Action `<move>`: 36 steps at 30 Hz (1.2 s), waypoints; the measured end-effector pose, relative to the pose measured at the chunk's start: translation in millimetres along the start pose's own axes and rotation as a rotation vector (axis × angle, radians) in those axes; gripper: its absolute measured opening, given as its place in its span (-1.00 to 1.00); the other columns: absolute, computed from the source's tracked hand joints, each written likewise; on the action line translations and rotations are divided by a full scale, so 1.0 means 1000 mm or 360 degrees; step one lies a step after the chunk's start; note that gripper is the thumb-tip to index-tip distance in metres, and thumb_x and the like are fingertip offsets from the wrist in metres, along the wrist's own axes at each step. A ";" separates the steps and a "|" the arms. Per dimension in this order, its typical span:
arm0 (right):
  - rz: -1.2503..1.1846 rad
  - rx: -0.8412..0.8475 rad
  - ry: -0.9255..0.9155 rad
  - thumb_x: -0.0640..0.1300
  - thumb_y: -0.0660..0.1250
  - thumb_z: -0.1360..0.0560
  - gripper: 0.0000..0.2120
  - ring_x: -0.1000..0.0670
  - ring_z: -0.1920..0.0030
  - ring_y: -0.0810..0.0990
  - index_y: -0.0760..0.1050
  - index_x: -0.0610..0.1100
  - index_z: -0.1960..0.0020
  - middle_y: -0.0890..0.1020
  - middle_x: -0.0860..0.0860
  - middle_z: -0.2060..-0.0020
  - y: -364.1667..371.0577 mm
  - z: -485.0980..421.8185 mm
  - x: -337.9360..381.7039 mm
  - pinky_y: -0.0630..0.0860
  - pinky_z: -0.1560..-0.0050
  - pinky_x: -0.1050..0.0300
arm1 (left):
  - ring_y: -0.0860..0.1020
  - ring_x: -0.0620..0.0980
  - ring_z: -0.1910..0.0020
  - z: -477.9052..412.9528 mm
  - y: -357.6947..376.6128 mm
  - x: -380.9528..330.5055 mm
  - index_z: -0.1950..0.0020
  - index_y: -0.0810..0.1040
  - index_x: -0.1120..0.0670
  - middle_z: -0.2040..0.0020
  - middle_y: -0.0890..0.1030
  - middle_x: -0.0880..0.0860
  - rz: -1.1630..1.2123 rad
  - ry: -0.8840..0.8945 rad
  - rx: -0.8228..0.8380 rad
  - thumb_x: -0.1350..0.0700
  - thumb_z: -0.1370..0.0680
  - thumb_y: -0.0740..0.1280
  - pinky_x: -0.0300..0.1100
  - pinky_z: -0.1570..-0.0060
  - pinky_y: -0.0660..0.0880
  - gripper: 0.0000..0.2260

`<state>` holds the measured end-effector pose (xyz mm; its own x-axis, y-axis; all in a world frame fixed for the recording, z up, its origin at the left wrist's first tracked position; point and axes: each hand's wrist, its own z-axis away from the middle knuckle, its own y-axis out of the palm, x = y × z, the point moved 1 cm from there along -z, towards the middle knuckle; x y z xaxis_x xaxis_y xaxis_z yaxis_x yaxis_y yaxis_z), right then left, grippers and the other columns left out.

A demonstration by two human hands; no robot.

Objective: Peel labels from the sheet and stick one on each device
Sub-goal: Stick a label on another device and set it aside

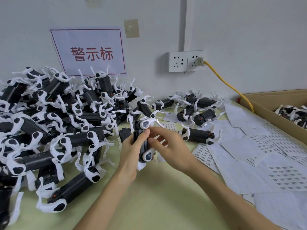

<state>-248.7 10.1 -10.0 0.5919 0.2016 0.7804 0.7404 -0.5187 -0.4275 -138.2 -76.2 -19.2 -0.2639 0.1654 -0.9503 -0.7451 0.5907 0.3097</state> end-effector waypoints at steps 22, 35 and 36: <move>-0.0395 -0.0900 0.0018 -0.21 0.24 -0.51 -0.76 -0.02 0.41 0.51 0.65 -0.03 0.17 0.55 -0.04 0.48 -0.032 -0.004 0.004 0.43 0.39 0.04 | 0.64 0.02 0.31 0.006 0.008 0.003 0.02 0.48 0.22 0.23 0.57 0.12 0.0050 -0.0237 0.0370 0.07 -0.52 0.34 -0.14 0.31 0.61 -0.79; -0.0468 -0.0597 0.0107 -0.04 0.26 -0.50 -0.79 0.09 0.11 0.61 0.68 -0.02 0.07 0.68 0.08 0.16 -0.036 -0.007 0.001 0.45 0.09 0.17 | 0.50 0.22 0.06 0.010 0.006 0.002 0.15 0.64 0.13 0.19 0.57 0.16 0.0200 -0.0396 0.0539 -0.11 -0.44 0.37 0.09 0.16 0.63 -0.70; -0.0447 -0.0477 0.0128 0.01 0.27 -0.51 -0.77 0.11 -0.01 0.62 0.68 0.00 0.00 0.69 0.10 0.03 -0.036 -0.008 0.001 0.44 0.00 0.18 | 0.48 0.24 0.02 0.009 0.004 0.002 0.12 0.63 0.15 0.18 0.57 0.17 0.0195 -0.0411 0.0541 -0.11 -0.43 0.38 0.11 0.14 0.63 -0.69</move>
<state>-277.8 22.7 9.6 0.3446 0.3105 0.8859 0.7368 -0.6742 -0.0503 -136.5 -66.1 -20.2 -0.1439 0.4166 -0.8976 -0.4627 0.7735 0.4332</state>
